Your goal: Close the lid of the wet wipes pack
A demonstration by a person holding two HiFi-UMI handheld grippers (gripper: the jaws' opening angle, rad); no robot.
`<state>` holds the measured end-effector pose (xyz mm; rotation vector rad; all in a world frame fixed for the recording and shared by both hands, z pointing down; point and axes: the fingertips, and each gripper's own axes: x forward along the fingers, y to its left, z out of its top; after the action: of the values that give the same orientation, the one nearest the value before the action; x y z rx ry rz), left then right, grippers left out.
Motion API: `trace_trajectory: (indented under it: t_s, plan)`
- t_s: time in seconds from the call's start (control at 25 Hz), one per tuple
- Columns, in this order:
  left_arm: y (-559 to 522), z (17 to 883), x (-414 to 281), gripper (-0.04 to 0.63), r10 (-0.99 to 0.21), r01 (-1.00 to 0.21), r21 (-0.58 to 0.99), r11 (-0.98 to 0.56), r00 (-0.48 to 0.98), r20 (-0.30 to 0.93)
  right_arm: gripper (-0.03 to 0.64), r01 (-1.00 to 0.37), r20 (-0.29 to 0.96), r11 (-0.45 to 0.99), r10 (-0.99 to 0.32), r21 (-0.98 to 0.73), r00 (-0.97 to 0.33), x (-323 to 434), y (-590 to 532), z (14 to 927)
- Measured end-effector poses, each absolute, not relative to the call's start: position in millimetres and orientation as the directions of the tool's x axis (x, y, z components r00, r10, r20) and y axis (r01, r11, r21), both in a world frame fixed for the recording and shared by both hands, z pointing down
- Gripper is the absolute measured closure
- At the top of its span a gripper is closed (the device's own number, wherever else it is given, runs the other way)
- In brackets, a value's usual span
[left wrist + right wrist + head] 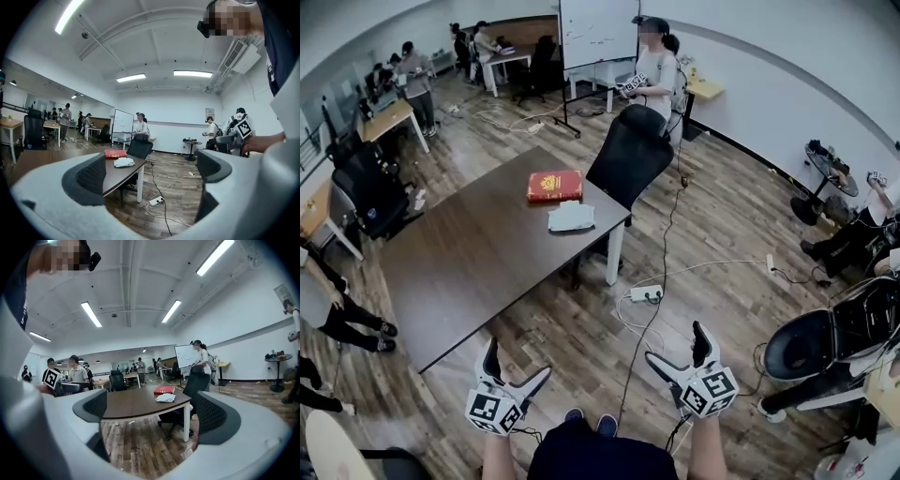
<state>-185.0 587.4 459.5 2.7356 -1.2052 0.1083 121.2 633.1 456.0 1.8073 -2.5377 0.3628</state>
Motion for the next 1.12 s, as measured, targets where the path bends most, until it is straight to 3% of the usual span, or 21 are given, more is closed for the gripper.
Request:
trace_trajectory:
  t_s: [0.28,0.44,1.12]
  plan:
    - [607,464,-167,-0.005,-0.721,-0.732,0.088,-0.675,0.681,0.131,0.028,-0.921,0.133,0.343,-0.919,-0.186,-0.37,122,643,460]
    - [607,466,-160,-0.005,-0.72,-0.731,0.086,-0.677,0.682,0.125,0.091,-0.922,0.138,0.352,-0.917,-0.163,-0.375,125,644,462]
    - [533,477,-149,-0.005,-0.702,-0.708,0.111,-0.697,0.706,0.092,0.104,-0.934,0.131,0.341,-0.926,-0.11,-0.354,132,589,466]
